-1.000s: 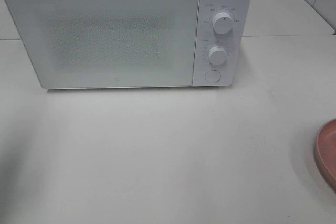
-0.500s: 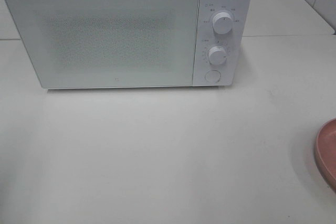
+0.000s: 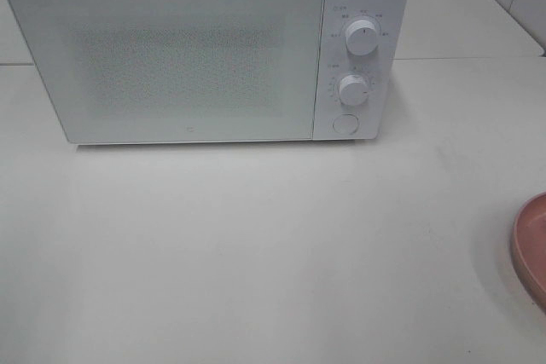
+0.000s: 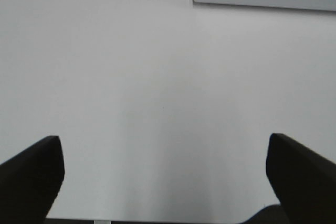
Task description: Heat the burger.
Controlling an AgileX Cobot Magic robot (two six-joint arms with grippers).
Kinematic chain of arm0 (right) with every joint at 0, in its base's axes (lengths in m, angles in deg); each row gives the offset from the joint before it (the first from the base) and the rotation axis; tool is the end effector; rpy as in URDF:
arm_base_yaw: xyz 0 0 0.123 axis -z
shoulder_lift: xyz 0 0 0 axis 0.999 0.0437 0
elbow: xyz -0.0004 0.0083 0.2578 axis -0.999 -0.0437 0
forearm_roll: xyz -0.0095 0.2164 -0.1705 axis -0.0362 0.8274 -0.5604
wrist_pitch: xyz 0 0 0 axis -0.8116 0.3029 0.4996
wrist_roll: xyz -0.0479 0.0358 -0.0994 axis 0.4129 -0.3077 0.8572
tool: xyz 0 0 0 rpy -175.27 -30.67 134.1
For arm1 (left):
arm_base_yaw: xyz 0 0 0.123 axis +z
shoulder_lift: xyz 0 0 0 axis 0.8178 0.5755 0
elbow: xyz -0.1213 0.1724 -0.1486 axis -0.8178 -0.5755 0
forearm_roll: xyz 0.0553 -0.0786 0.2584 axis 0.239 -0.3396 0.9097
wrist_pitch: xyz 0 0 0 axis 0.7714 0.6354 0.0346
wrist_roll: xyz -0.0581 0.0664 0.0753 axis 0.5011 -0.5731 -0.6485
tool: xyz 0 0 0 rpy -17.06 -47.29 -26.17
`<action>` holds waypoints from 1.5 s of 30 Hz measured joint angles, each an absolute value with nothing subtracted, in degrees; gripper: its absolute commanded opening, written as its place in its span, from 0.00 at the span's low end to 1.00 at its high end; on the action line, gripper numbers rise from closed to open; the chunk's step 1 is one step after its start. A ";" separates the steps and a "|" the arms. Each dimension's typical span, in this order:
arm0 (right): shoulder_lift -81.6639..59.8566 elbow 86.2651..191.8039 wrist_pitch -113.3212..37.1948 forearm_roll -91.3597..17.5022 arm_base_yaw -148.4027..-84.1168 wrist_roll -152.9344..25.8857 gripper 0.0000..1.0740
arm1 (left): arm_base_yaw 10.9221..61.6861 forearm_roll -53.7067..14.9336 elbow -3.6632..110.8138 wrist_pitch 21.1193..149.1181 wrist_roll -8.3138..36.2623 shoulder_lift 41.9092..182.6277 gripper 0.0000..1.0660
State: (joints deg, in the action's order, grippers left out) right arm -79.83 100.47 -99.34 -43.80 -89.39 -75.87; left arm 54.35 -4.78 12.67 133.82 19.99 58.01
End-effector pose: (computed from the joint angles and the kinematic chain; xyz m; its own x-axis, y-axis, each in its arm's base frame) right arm 0.0668 -0.0094 0.2861 -0.3911 0.0603 -0.9184 0.0869 0.9958 0.0284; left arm 0.1028 -0.0010 0.2622 -0.6385 -0.0333 -0.7689 -0.0159 0.9994 -0.0300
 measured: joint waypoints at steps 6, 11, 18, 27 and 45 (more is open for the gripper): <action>-79.83 100.47 -99.34 -43.80 -89.39 -75.87 0.71 | 54.35 -4.78 12.67 133.82 19.99 50.73 0.94; -79.83 100.47 -99.34 -43.80 -89.39 -75.87 0.71 | 54.35 -4.78 12.49 133.76 19.99 45.35 0.94; -79.83 100.47 -99.34 -43.80 -89.39 -75.87 0.71 | 54.35 -4.78 12.49 133.76 19.99 43.51 0.94; -79.83 100.47 -99.34 -43.80 -89.39 -75.87 0.71 | 54.35 -4.78 12.49 133.76 19.99 43.51 0.94; -79.83 100.47 -99.34 -43.80 -89.39 -75.87 0.71 | 54.35 -4.78 12.49 133.76 19.99 43.51 0.94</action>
State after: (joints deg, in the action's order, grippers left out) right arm -79.83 100.47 -99.34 -43.80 -89.39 -75.87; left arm 54.35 -4.78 12.49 133.76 19.99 43.51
